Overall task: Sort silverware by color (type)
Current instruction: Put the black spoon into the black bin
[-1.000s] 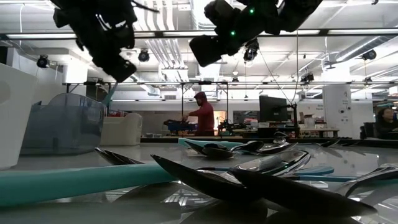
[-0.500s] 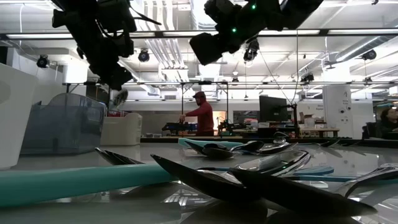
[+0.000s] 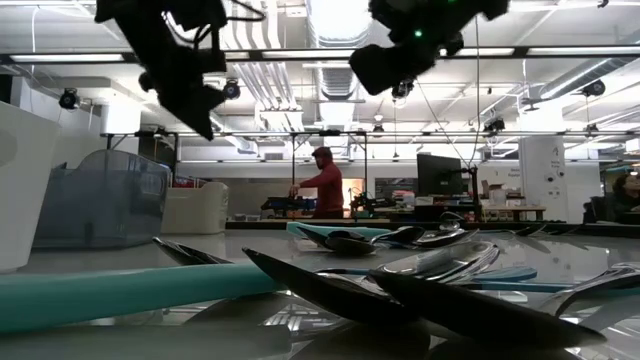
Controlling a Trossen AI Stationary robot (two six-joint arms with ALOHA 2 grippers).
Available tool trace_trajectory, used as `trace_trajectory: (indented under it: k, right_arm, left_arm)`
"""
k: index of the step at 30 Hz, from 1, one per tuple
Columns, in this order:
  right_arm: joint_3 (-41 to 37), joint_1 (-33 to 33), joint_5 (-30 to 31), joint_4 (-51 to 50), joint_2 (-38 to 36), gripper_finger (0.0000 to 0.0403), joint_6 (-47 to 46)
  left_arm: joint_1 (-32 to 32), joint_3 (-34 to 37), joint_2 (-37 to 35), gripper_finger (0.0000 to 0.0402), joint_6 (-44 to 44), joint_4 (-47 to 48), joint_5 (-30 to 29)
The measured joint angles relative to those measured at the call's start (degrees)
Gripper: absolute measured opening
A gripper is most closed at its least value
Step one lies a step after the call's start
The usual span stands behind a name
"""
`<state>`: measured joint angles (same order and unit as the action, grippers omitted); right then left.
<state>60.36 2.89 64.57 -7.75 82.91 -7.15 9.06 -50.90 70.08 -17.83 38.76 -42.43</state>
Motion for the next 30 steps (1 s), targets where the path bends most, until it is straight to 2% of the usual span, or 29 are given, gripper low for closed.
trace_trajectory:
  k: [2, 5, 12, 15, 21, 30]
  right_arm:
    - [0.0, -0.9, -11.1, -8.1, -1.4, 0.0144, -10.4]
    - [0.0, -1.9, -25.6, -17.2, -2.5, 0.0143, -19.6]
    - [0.0, 0.7, -46.6, -28.1, -1.3, 0.0132, -26.7]
    - [0.0, 3.1, -52.3, -30.0, -1.0, 0.0128, -28.8]
    - [-0.3, 8.8, -64.2, -34.6, -1.0, 0.0129, -35.8]
    - [-3.5, 21.4, -66.1, -35.9, -1.0, 0.0127, -67.9]
  left_arm:
    - [0.0, -1.6, 0.0, 0.0123, 1.7, -0.1, 4.4]
    - [0.0, -2.9, 0.0, 0.0123, 5.0, -1.2, 11.8]
    - [0.0, -2.0, 0.2, 0.0123, 11.5, -8.5, 32.3]
    - [-0.2, -1.9, 0.3, 0.0123, 11.4, -10.3, 37.6]
    - [-1.6, -1.9, 0.4, 0.0123, 10.6, -10.9, 38.8]
    - [-4.1, -1.9, 0.4, 0.0123, 8.3, -12.9, 38.7]
